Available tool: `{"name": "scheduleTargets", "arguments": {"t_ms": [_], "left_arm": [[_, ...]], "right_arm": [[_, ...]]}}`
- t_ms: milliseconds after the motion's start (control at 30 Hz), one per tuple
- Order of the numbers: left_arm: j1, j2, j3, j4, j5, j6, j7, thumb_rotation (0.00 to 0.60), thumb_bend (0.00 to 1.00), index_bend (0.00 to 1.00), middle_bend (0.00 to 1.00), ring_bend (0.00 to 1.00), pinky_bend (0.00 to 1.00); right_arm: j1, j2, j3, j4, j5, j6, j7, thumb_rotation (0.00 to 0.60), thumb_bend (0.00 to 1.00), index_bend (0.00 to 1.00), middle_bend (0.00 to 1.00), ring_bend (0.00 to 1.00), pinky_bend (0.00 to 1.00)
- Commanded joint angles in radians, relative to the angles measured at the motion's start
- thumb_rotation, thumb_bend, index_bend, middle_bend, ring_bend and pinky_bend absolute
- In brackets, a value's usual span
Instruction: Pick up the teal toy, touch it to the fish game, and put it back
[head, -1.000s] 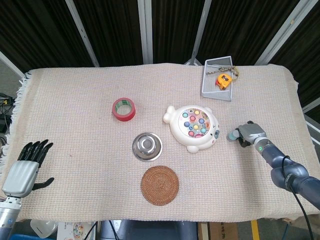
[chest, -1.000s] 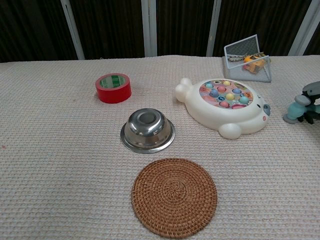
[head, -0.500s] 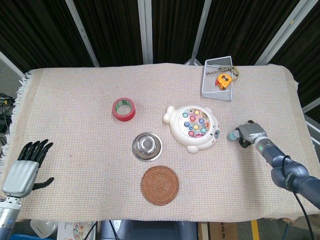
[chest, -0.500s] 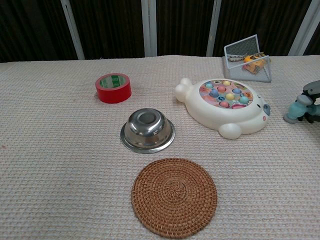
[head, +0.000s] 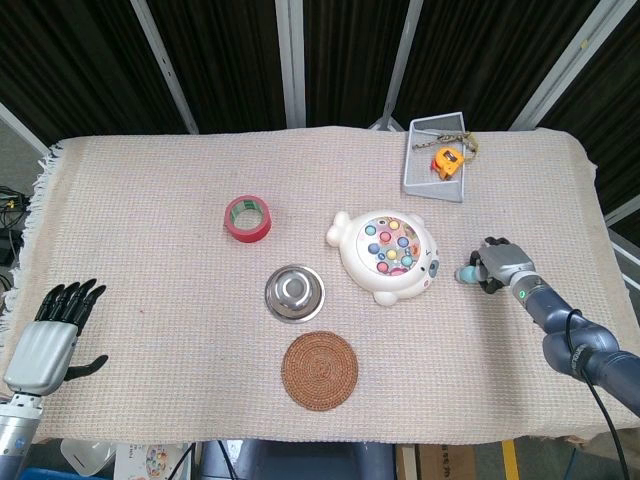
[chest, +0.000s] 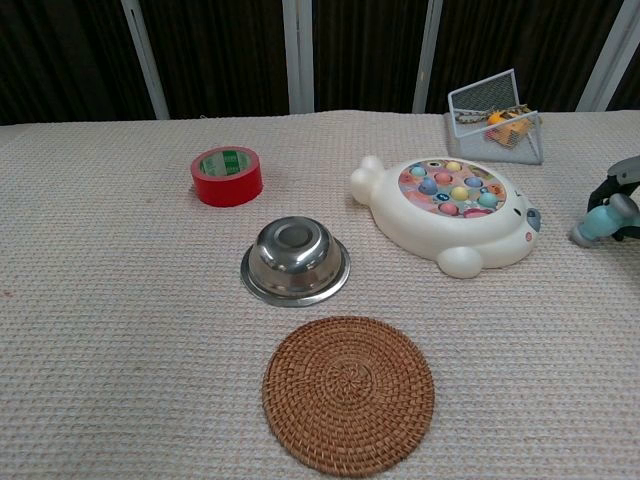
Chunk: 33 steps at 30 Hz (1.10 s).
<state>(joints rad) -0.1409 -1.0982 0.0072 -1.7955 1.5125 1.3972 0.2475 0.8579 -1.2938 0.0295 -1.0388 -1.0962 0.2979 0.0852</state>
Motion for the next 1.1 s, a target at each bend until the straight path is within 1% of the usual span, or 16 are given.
{"name": "scheduleTargets", "arguments": {"t_ms": [33,900,1100], "left_arm": [[0.001,0.0,0.0,0.001,-0.001,0.001,-0.001,0.6,0.16,0.07,0.0,0.0,0.0],[0.003,-0.004,0.002,0.016,-0.005,0.0,-0.021,0.6,0.16,0.07,0.0,0.0,0.0],[0.006,-0.005,0.002,0.023,-0.003,0.003,-0.029,0.6,0.16,0.07,0.0,0.0,0.0]], "right_arm": [[0.003,0.002,0.001,0.0,0.003,-0.002,-0.002,0.6,0.52,0.0,0.21,0.02,0.01],[0.031,0.011,-0.013,-0.019,0.06,0.003,-0.047,0.6,0.52,0.0,0.2,0.01,0.0],[0.033,0.017,-0.024,-0.024,0.076,0.012,-0.064,0.6,0.52,0.0,0.2,0.01,0.0]]}}
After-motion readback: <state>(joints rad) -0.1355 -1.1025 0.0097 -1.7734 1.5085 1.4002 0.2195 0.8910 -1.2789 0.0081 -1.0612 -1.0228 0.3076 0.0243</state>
